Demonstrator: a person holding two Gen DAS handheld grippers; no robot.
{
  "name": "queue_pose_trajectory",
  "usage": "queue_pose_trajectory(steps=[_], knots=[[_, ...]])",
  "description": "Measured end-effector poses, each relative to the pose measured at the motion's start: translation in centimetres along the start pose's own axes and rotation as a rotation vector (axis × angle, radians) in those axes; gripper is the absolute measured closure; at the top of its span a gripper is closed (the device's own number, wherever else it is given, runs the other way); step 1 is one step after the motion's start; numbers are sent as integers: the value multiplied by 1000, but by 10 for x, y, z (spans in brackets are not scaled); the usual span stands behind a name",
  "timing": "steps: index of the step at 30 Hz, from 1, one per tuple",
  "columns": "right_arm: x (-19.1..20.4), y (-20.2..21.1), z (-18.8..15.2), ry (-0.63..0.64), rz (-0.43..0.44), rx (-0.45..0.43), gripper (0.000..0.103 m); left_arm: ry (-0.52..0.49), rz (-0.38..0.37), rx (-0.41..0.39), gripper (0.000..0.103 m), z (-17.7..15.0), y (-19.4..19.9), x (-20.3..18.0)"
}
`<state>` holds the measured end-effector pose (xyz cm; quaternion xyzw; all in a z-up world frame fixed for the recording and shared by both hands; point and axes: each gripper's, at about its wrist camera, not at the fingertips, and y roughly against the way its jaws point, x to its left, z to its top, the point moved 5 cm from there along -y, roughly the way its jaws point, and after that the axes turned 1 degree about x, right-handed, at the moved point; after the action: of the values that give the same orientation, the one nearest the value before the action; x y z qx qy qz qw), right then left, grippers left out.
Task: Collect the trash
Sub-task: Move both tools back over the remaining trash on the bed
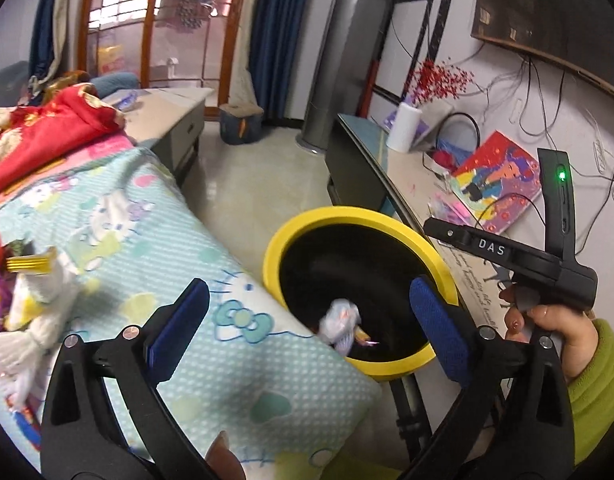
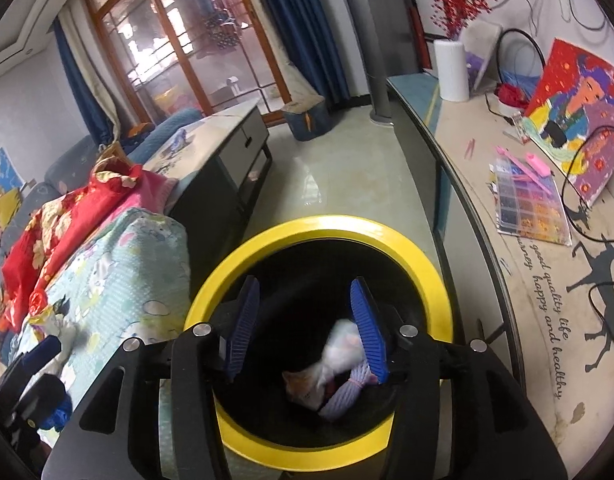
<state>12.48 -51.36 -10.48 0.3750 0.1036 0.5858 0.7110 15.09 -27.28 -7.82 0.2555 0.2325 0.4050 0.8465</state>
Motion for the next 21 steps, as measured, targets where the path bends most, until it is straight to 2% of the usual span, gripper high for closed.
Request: queue_pose_trajectory(steps=[12,21], knots=[[63,25,-2,112,96,-31,49,62,83,-109,11,5,50,36],[104,37,-12,198,145,-37,49,100,118,-163,11,7,77,59]])
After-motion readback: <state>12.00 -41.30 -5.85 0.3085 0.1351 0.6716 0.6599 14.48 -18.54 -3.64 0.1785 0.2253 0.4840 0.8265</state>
